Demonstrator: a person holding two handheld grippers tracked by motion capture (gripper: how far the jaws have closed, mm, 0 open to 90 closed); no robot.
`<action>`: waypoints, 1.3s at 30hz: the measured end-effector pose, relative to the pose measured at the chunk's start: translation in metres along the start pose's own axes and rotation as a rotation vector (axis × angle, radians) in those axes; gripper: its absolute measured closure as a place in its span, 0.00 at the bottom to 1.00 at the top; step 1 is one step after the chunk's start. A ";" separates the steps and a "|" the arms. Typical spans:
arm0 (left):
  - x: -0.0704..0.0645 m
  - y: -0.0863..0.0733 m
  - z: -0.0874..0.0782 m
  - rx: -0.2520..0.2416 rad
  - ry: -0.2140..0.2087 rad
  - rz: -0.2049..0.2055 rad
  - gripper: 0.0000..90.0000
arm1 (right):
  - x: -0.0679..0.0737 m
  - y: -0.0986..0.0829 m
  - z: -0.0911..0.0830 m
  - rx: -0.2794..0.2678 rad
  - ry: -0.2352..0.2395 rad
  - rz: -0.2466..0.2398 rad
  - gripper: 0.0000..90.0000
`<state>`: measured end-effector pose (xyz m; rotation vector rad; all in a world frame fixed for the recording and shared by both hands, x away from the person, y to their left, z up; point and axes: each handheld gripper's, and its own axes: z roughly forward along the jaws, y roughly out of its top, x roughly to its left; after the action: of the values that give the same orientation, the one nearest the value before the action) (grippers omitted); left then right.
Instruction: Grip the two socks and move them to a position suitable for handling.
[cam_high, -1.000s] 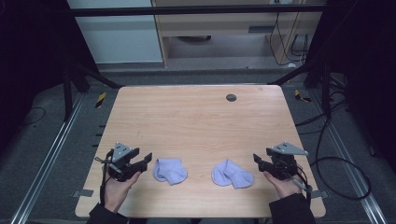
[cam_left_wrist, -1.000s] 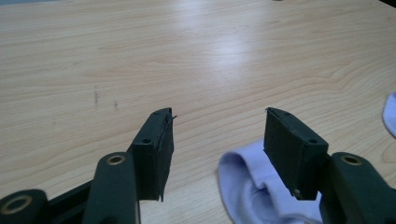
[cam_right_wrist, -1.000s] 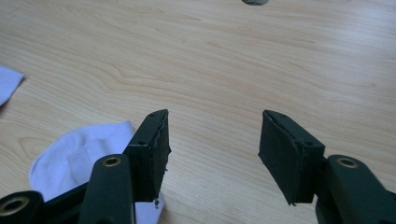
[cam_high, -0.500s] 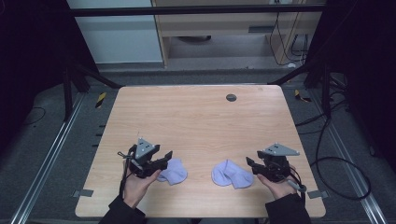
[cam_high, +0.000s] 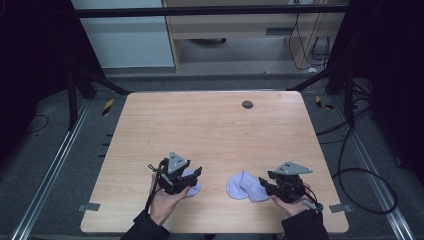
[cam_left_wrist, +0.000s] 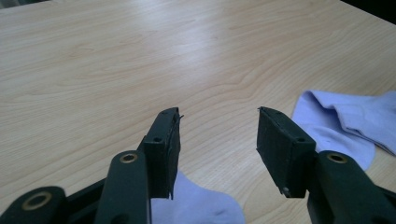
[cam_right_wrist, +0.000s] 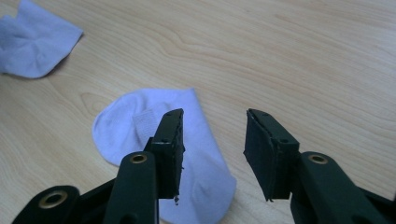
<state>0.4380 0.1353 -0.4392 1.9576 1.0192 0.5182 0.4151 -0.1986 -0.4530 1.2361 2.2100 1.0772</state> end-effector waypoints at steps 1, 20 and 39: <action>0.000 0.000 0.000 0.000 0.000 0.000 0.54 | 0.001 -0.001 0.000 0.001 0.004 -0.002 0.64; -0.037 -0.015 0.033 0.067 -0.047 0.030 0.53 | 0.012 -0.020 0.006 0.040 0.042 -0.017 0.65; -0.067 -0.021 0.062 0.126 -0.093 0.071 0.58 | 0.027 -0.027 0.022 0.112 0.094 -0.049 0.71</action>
<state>0.4309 0.0571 -0.4894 2.1158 0.9468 0.4063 0.3998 -0.1745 -0.4875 1.1925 2.3877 1.0244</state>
